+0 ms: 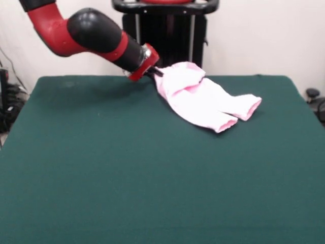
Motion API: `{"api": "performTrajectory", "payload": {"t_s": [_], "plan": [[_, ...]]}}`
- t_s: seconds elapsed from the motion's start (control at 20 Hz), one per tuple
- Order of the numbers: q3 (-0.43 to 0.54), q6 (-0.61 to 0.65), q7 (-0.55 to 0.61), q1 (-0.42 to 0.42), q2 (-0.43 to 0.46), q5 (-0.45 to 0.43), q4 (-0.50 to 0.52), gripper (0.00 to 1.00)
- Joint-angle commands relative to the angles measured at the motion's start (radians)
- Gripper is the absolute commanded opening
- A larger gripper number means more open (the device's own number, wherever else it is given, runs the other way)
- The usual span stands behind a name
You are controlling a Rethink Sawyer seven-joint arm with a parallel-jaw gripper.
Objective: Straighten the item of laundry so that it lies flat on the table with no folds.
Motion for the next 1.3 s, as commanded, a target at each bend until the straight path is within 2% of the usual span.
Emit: {"api": "performTrajectory", "payload": {"t_s": [0.05, 0.75, 1.3], "plan": [[0.012, -0.305, 0.083, 0.038, -0.081, -0.138, -0.272, 0.00], [0.061, -0.153, 0.035, -0.018, -0.050, -0.052, -0.272, 0.00], [0.068, -0.148, 0.038, -0.023, -0.058, -0.046, -0.285, 0.00]]}}
